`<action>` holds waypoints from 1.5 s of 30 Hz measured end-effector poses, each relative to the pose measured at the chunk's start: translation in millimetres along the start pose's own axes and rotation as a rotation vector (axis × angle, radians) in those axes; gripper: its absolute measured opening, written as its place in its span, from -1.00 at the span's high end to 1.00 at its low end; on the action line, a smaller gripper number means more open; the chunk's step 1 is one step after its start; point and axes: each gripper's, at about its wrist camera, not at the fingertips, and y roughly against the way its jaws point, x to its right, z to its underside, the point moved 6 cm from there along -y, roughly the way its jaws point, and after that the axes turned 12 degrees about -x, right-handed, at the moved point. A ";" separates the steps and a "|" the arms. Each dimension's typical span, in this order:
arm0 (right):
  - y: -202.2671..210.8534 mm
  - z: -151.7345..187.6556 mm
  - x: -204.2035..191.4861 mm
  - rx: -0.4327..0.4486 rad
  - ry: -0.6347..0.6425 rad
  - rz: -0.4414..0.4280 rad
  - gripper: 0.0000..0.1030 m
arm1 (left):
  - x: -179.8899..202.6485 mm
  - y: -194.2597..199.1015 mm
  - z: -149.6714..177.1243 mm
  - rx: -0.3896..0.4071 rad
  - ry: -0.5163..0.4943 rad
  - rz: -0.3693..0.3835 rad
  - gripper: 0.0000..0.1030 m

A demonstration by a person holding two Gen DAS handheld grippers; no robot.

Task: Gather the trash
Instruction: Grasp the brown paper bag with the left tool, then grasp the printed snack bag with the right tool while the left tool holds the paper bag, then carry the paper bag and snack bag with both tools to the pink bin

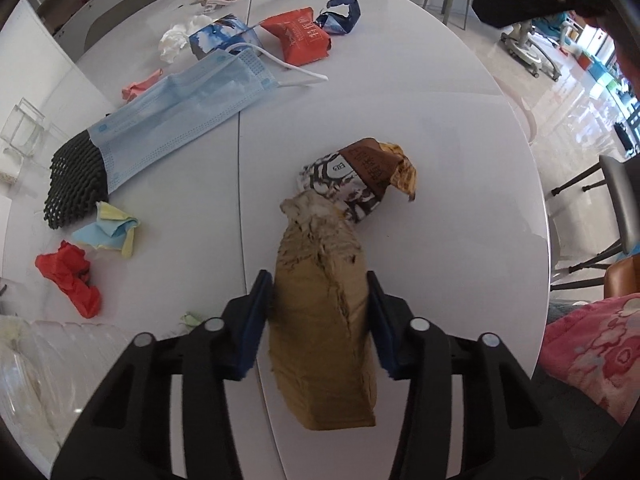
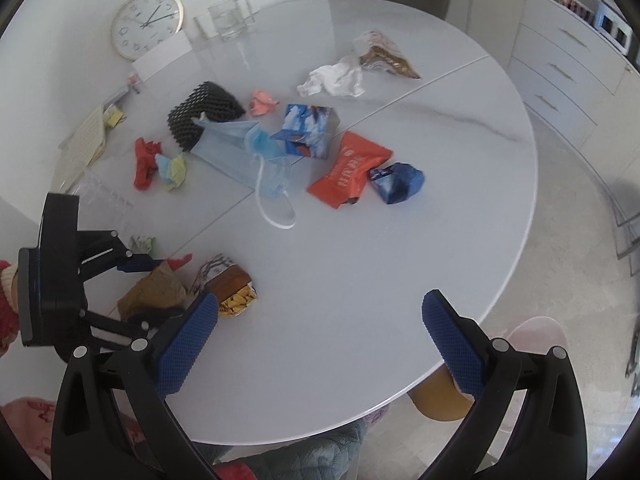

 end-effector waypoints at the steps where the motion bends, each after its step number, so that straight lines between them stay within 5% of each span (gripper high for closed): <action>1: -2.0 -0.7 -3.6 -0.004 0.033 -0.015 -0.97 | -0.8 0.0 0.8 0.001 0.006 0.003 0.22; 12: -42.3 -8.0 -72.3 -0.088 0.398 -0.137 -0.78 | -1.8 43.9 26.6 0.080 0.171 0.070 0.26; 21: -88.7 -12.2 -88.5 -0.135 0.447 -0.114 -0.32 | -16.3 90.8 55.5 0.139 0.402 0.088 0.26; 25: -87.3 -13.2 -88.2 -0.122 0.447 -0.109 0.12 | -21.1 94.5 59.9 0.138 0.446 0.068 0.26; 28: -85.1 -14.1 -83.3 -0.107 0.412 -0.115 0.25 | -21.6 96.2 60.7 0.135 0.441 0.049 0.26; 36: -14.1 11.6 -16.9 0.028 0.142 -0.145 0.27 | 10.9 115.8 10.2 0.147 0.315 0.022 0.26; 40: 38.4 44.8 59.7 0.102 -0.041 -0.083 0.26 | 61.7 130.2 -48.8 0.199 0.169 0.053 0.26; 45: 83.1 95.4 158.0 0.131 -0.233 0.046 0.26 | 147.1 134.9 -134.1 0.239 -0.007 0.177 0.26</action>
